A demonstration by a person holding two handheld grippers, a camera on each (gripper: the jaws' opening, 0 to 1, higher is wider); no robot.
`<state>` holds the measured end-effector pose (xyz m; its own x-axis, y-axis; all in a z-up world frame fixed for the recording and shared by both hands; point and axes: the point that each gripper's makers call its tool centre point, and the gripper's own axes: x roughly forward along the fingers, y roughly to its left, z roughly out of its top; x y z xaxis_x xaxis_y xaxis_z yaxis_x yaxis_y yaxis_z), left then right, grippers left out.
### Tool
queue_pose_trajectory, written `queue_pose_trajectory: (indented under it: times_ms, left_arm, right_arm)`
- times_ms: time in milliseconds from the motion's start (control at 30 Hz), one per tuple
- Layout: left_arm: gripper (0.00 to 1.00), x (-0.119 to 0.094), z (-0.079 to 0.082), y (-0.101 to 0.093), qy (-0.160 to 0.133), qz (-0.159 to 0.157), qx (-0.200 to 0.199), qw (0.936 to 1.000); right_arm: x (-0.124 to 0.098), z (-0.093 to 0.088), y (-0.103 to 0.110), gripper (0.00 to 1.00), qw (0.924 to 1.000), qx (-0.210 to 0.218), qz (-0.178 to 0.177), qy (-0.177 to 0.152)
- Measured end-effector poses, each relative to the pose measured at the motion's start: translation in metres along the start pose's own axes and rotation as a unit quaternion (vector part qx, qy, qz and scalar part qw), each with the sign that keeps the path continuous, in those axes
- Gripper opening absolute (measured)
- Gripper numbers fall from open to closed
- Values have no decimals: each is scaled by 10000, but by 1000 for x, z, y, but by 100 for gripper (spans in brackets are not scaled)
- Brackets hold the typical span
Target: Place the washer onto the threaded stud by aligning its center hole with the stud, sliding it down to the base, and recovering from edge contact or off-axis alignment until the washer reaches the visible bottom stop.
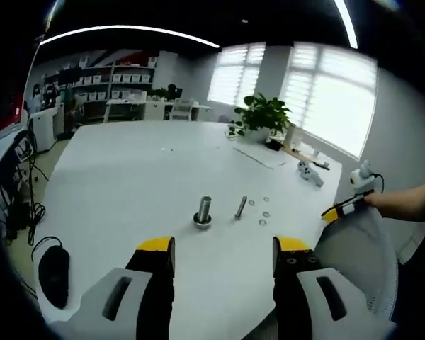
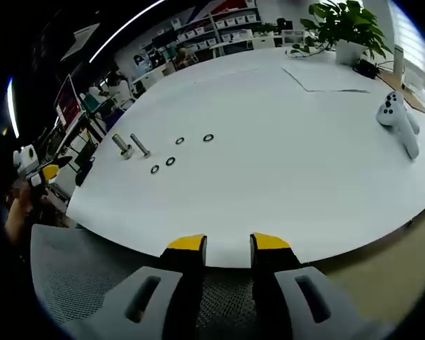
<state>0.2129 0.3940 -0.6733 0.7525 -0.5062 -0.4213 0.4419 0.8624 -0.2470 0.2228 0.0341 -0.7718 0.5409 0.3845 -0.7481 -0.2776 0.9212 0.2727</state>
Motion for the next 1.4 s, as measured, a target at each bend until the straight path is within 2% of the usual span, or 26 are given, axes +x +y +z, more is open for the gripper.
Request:
queue_pose_trajectory:
  times_ms: [100,300,367,467,533,600,633,733,900,1067,1100,1200,1267,1333,1400]
  left_arm:
    - [55,-2,0,-4,-85,78,-102,9999]
    - [58,0,-3,-17,-244,182,-113,9995]
    - [58,3,-7,-20,-163,179,-112,9996]
    - [58,4,-11,-25,-94,328,-85,9994]
    - [59,2,-8,-28,-154,499,-76,9986]
    - [58,0,-6,-32,-210,604,-137,9979]
    - [58,1,-7,-33,-199,641,-139,9976]
    - [59,5,-20,-34,133,750,50,9971]
    - [60,11,-24,-35,157,826,-69,9964]
    - [60,22,-32,-37,248,941,-24,9953]
    - [59,22,-36,-35,421,985,100,9942]
    - [59,22,-35,-32,402,1076,131,9933]
    - [59,22,-36,-32,435,1079,101,9932]
    - [59,21,-36,-31,415,1146,73,9925]
    - [59,20,-35,-31,370,1187,-10,9922]
  right_arm:
    - [2,-2,2,27,9998,-176,49,128]
    - [2,-3,4,27,9995,-275,105,147]
    - [2,-3,5,27,9993,-321,137,158]
    - [3,-6,9,30,9980,-507,263,258]
    - [4,-7,13,31,9968,-640,352,314]
    - [4,-9,13,31,9958,-759,338,398]
    - [4,-7,15,28,9953,-833,378,332]
    - [3,-6,16,28,9951,-838,434,301]
    - [3,-9,21,28,9924,-1032,564,372]
    - [1,-5,25,29,9908,-1146,665,269]
    - [1,-5,26,28,9903,-1186,684,245]
    - [1,-5,29,28,9884,-1275,783,256]
    - [0,-4,34,29,9868,-1318,916,229]
    - [0,-3,47,28,9796,-1508,1311,193]
    - [0,-1,51,28,9771,-1532,1445,303]
